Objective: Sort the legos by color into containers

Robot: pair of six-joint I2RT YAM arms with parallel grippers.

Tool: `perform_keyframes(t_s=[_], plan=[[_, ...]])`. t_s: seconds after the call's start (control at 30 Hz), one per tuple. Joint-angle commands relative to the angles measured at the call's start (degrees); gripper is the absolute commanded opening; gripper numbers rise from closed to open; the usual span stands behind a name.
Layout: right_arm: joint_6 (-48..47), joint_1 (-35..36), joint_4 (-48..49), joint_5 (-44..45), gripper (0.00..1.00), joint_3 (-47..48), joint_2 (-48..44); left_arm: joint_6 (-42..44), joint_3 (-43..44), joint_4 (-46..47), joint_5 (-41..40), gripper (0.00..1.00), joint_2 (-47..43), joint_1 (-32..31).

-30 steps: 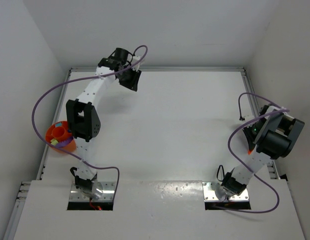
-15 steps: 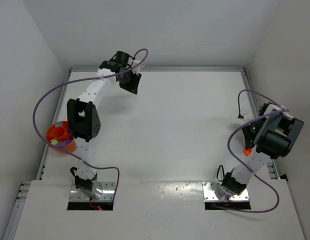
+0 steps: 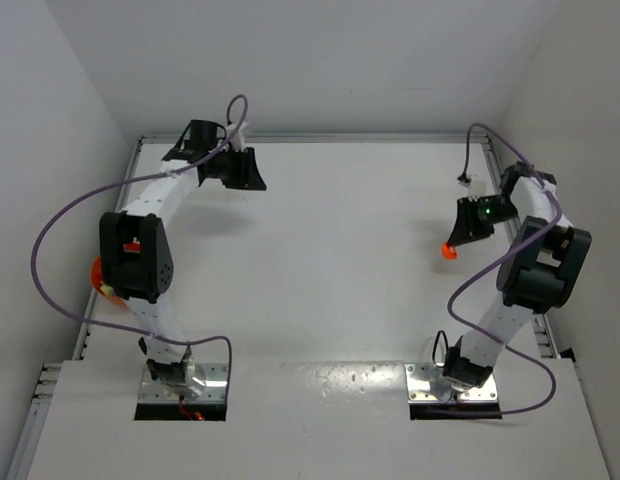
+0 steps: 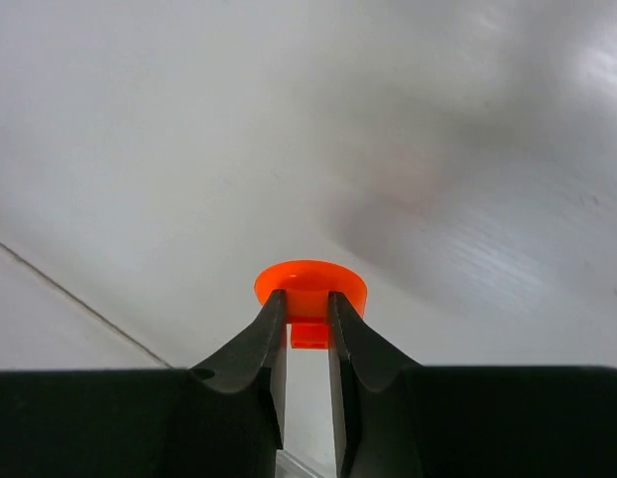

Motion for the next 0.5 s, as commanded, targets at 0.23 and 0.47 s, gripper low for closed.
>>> perform_keyframes(t_s=[0.23,0.47], plan=[[26.5,11.0,10.7,-21.3,0.06,8.3,3.9,-16.3,-12.7,26.3,9.8,0.45,-13.5,-4.6],[68.9,14.7,43.0,-27.6,0.06,7.7,5.8,-22.2,-17.2,33.3,5.4,0.45,-15.1,-11.5]])
